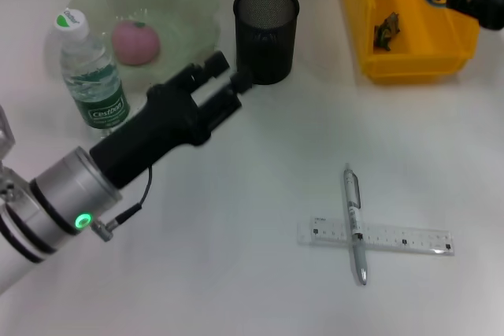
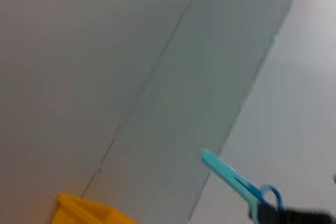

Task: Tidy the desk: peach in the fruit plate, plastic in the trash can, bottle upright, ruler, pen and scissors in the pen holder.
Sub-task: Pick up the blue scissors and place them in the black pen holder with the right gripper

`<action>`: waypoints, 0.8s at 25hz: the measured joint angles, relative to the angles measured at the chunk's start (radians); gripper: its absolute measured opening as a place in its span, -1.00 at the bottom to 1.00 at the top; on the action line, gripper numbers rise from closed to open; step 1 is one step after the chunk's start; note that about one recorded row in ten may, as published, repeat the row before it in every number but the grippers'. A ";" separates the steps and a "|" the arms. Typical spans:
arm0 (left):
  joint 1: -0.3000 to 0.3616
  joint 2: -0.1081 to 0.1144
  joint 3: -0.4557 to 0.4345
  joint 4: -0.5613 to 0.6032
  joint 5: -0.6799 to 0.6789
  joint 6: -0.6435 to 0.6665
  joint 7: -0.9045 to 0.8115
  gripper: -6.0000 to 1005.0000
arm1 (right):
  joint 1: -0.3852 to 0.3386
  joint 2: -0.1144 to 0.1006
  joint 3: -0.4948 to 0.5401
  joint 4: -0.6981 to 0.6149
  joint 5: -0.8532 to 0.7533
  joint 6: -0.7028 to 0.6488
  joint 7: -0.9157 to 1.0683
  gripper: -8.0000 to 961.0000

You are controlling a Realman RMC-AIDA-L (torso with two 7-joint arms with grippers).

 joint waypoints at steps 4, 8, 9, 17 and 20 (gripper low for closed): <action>0.000 0.007 0.000 -0.013 0.084 0.029 0.095 0.16 | 0.064 -0.034 -0.070 -0.142 -0.151 -0.001 0.212 -0.70; -0.008 0.012 0.000 -0.039 0.126 0.020 0.177 0.20 | 0.166 -0.048 -0.131 -0.215 -0.332 -0.006 0.386 -0.69; -0.016 0.013 -0.001 -0.053 0.129 0.018 0.187 0.22 | 0.195 -0.050 -0.149 -0.220 -0.373 -0.007 0.420 -0.69; -0.034 0.014 -0.023 -0.114 0.128 0.012 0.264 0.31 | 0.414 -0.042 -0.286 -0.214 -0.600 0.012 0.568 -0.68; -0.030 0.014 -0.035 -0.117 0.127 0.001 0.273 0.34 | 0.485 -0.029 -0.338 -0.189 -0.676 0.047 0.606 -0.68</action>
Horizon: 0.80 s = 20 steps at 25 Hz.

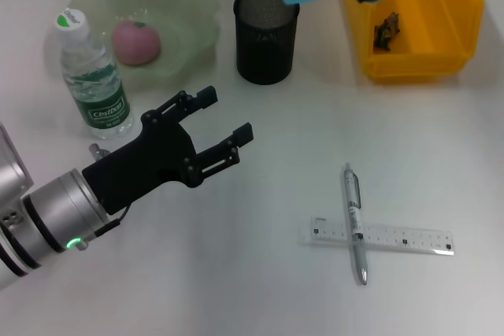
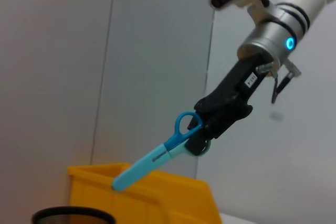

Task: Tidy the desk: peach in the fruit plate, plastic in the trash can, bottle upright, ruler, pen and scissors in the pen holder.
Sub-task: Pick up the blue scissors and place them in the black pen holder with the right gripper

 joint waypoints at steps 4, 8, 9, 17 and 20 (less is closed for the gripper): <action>0.002 -0.001 -0.013 -0.003 0.005 -0.009 0.002 0.46 | 0.069 0.019 -0.038 0.057 -0.087 0.066 0.009 -0.67; 0.003 -0.006 -0.014 -0.003 0.005 -0.014 0.005 0.57 | 0.103 0.035 -0.057 0.097 -0.127 0.121 0.005 -0.67; 0.003 -0.007 -0.014 -0.003 0.005 -0.016 0.005 0.60 | 0.109 0.038 -0.065 0.108 -0.129 0.137 0.004 -0.67; 0.009 -0.009 -0.014 -0.004 0.006 -0.025 0.009 0.60 | 0.170 0.063 -0.098 0.229 -0.161 0.265 0.003 -0.66; 0.011 -0.009 -0.014 -0.004 0.004 -0.025 0.015 0.60 | 0.183 0.079 -0.098 0.253 -0.184 0.312 0.002 -0.66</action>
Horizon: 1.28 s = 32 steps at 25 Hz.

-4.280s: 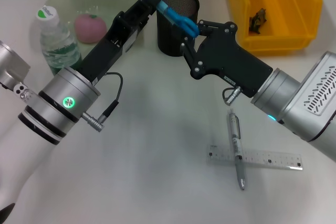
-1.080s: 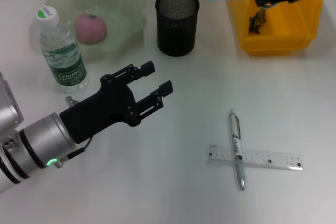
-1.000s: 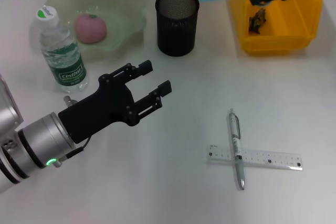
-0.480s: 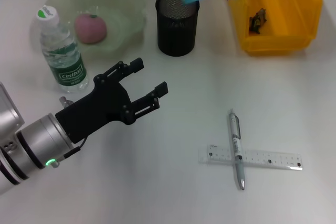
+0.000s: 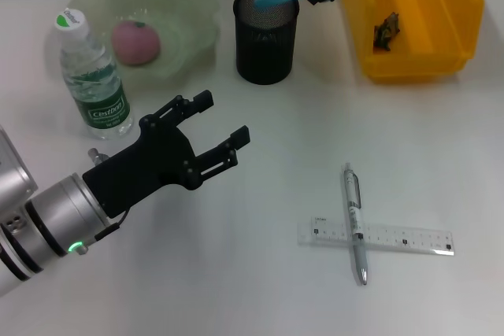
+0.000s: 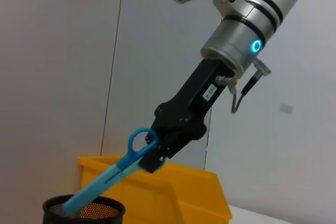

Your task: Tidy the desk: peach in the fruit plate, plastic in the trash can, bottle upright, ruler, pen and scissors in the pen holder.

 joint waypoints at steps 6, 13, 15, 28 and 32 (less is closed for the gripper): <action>0.005 0.000 0.000 0.000 -0.005 -0.008 0.000 0.60 | 0.006 0.024 -0.001 0.040 -0.013 0.089 -0.002 -0.65; 0.009 0.008 -0.016 0.004 -0.002 -0.001 -0.020 0.60 | 0.000 0.034 0.002 0.039 -0.003 0.107 -0.011 -0.64; 0.009 0.011 -0.016 0.007 -0.002 0.000 -0.023 0.60 | 0.000 0.034 0.005 0.038 -0.002 0.107 -0.011 -0.64; 0.007 0.026 -0.017 0.011 0.001 0.007 -0.040 0.60 | -0.037 0.047 0.010 -0.009 0.004 0.139 -0.004 -0.08; 0.003 0.029 -0.014 0.008 0.002 0.008 -0.048 0.60 | -0.080 0.067 0.010 -0.080 0.018 0.140 -0.002 0.10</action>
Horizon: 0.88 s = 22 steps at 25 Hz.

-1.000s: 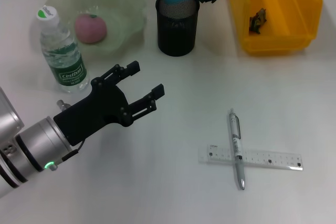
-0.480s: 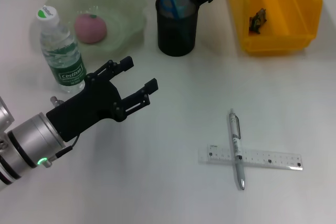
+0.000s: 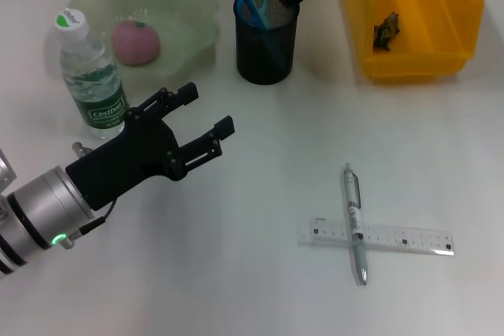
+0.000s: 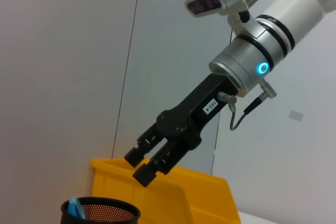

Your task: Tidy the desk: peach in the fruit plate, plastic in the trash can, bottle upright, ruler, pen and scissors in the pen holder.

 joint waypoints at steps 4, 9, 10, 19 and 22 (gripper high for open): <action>-0.001 0.005 0.005 0.000 0.000 0.000 -0.007 0.60 | -0.055 0.013 -0.002 -0.078 0.045 0.001 0.001 0.29; -0.002 0.015 0.007 0.002 0.008 0.002 -0.008 0.60 | -0.180 0.016 -0.005 -0.208 0.243 -0.029 -0.020 0.51; -0.003 0.019 0.005 0.003 0.026 0.002 -0.005 0.60 | -0.207 0.013 -0.005 -0.231 0.291 -0.049 -0.028 0.51; -0.045 0.080 -0.014 0.007 0.201 0.038 -0.062 0.60 | -0.419 -0.068 0.004 -0.330 0.711 -0.449 -0.140 0.51; -0.071 0.118 -0.018 0.006 0.296 0.069 -0.107 0.60 | -0.462 -0.086 0.012 -0.332 0.749 -0.605 -0.209 0.51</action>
